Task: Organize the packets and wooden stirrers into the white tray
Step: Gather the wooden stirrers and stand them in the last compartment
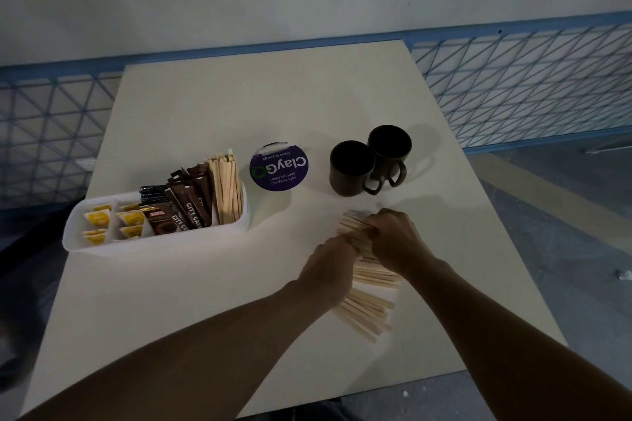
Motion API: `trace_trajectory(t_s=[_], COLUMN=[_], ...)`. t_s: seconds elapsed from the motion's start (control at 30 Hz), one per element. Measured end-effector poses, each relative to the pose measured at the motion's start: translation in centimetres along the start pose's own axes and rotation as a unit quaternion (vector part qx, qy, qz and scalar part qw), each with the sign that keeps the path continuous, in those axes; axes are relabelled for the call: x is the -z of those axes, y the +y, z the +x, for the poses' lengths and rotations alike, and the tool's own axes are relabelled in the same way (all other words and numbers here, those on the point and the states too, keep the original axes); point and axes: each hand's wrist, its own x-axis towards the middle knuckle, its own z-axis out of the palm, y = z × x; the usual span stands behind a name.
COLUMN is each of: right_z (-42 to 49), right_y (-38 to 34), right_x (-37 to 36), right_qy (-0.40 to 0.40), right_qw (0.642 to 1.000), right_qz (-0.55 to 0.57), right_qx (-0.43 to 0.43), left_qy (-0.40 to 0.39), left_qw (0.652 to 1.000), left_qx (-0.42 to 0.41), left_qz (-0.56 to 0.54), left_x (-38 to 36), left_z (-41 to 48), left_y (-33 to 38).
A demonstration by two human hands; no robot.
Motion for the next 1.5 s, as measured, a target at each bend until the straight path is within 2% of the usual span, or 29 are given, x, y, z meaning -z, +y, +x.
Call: trace_trajectory(t_s=[0.17,0.47,0.83,1.07,1.17,1.37,1.5], right_z=[0.3,1.8,5.3,6.7,7.0,7.4,8.4], right_y=[-1.1,-5.2,-10.6,-14.6,-16.6,-20.3,-22.1], right_x=[0.6,2.2,4.2,4.6,4.1,2.8,1.6], right_qy=[0.014,0.063,0.191,0.194,0.182,0.167,0.152], right_qw=[1.000,0.995,0.976,0.967,0.963,0.944,0.909], right_qz=[0.025,0.036,0.074,0.165,0.201,0.286,0.388], right_qx=[0.002,0.073,0.078,-0.002,-0.006,-0.009,0.001], left_qy=[0.020,0.011,0.165,0.250,0.272,0.311,0.332], left_qw=[0.998,0.998,0.985,0.946,0.919,0.887,0.868], left_qx=[-0.055,-0.033,-0.003,0.068,0.089,0.099,0.114], left_qz=[0.022,0.047,-0.044,-0.197,-0.271,-0.325,-0.352], left_x=[0.8,2.9,6.7,11.4,13.8,16.8,17.7], left_z=[-0.5,-0.8,-1.7,-2.1,-2.3,-2.4,-2.3], left_y=[-0.8,-3.1,-6.7,-7.5,-8.0,-9.6,-10.5])
